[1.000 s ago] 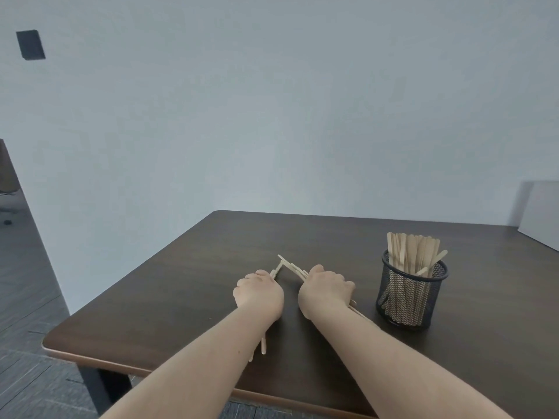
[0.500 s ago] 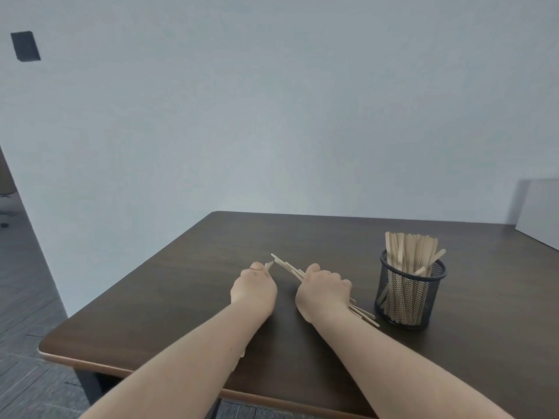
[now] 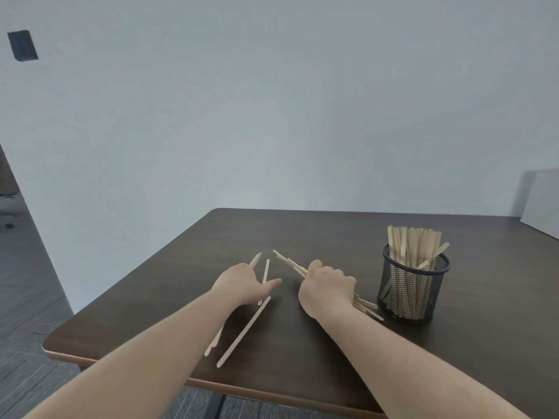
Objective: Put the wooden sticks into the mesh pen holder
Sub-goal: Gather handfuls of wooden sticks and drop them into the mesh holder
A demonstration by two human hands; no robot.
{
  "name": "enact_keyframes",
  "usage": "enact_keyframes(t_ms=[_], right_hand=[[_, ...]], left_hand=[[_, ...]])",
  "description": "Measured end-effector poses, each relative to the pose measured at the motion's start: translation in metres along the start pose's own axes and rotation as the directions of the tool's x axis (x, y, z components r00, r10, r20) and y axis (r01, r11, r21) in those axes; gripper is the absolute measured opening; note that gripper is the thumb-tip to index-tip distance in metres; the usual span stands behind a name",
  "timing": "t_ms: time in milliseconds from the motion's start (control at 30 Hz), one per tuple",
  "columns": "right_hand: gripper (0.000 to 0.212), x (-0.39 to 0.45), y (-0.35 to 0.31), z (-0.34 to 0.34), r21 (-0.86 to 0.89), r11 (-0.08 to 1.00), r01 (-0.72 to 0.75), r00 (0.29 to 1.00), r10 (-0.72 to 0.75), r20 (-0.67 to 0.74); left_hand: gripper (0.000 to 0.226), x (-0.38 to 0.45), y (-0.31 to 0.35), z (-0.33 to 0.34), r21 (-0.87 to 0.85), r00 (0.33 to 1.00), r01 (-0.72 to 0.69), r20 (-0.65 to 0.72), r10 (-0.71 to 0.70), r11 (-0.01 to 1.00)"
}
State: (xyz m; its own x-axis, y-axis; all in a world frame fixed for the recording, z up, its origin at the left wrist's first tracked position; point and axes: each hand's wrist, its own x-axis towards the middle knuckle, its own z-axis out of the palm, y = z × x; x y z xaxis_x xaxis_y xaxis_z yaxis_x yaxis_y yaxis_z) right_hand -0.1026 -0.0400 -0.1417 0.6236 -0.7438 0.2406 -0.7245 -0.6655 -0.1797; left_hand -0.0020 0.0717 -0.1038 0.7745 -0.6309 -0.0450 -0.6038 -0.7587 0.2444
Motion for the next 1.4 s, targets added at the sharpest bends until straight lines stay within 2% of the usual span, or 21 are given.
enact_keyframes(t_ms=[67, 133, 233, 300, 567, 733, 800, 900, 967, 1067, 1200, 1400], right_hand=[[0.023, 0.000, 0.000, 0.000, 0.001, 1.000, 0.003, 1.000, -0.003, -0.004], [0.022, 0.000, 0.000, 0.001, 0.003, 1.000, 0.006, 1.000, -0.006, -0.010], [0.021, 0.000, 0.000, 0.001, -0.001, 1.000, 0.003, 1.000, -0.003, -0.015], [0.021, 0.000, 0.000, 0.001, -0.004, 1.000, -0.002, 1.000, 0.002, -0.018], [0.023, -0.003, 0.000, 0.001, -0.025, 1.000, 0.012, 0.999, -0.013, -0.032], [0.023, -0.003, 0.000, 0.001, -0.015, 1.000, 0.009, 0.999, -0.009, -0.037], [0.022, -0.003, 0.000, 0.000, -0.007, 1.000, -0.003, 1.000, 0.002, -0.031], [0.009, -0.002, 0.000, -0.002, 0.034, 0.999, 0.006, 1.000, -0.005, -0.016], [0.008, 0.001, 0.001, -0.004, 0.055, 0.998, 0.022, 1.000, -0.022, -0.008], [0.009, 0.003, 0.003, -0.006, 0.064, 0.997, 0.046, 0.999, -0.047, 0.011], [0.010, 0.004, 0.005, -0.010, 0.060, 0.996, 0.069, 0.997, -0.071, 0.033], [0.012, 0.002, 0.005, -0.014, 0.070, 0.997, 0.039, 0.997, -0.044, 0.069]], left_hand=[[0.075, -0.005, 0.000, -0.002, -0.008, 0.995, 0.010, 0.104, -0.009, 1.000], [0.063, -0.007, -0.004, -0.002, -0.030, 0.982, 0.029, 0.187, -0.023, 0.999], [0.042, -0.010, -0.012, -0.006, -0.096, 0.973, 0.065, 0.225, -0.042, 0.993], [0.037, -0.013, -0.013, -0.011, -0.112, 0.972, 0.062, 0.232, -0.034, 0.992], [0.027, -0.011, -0.004, -0.016, 0.144, 0.985, -0.009, 0.173, -0.017, 0.990], [0.017, 0.003, 0.003, -0.021, 0.018, 0.995, 0.008, 0.103, -0.010, 1.000], [0.026, 0.013, 0.006, -0.015, 0.008, 1.000, 0.003, 0.026, -0.004, 1.000], [0.023, 0.028, 0.010, -0.001, -0.018, 0.998, -0.004, -0.062, 0.003, 1.000], [0.023, 0.033, 0.015, 0.005, -0.035, 0.996, -0.003, -0.086, 0.000, 0.999], [0.031, 0.036, 0.019, 0.013, -0.017, 0.997, -0.017, -0.080, 0.016, 1.000], [0.025, 0.039, 0.018, 0.017, 0.060, 0.999, -0.013, -0.044, 0.016, 0.998], [0.030, 0.043, 0.022, 0.010, 0.233, 0.997, -0.078, 0.035, 0.072, 0.969]])
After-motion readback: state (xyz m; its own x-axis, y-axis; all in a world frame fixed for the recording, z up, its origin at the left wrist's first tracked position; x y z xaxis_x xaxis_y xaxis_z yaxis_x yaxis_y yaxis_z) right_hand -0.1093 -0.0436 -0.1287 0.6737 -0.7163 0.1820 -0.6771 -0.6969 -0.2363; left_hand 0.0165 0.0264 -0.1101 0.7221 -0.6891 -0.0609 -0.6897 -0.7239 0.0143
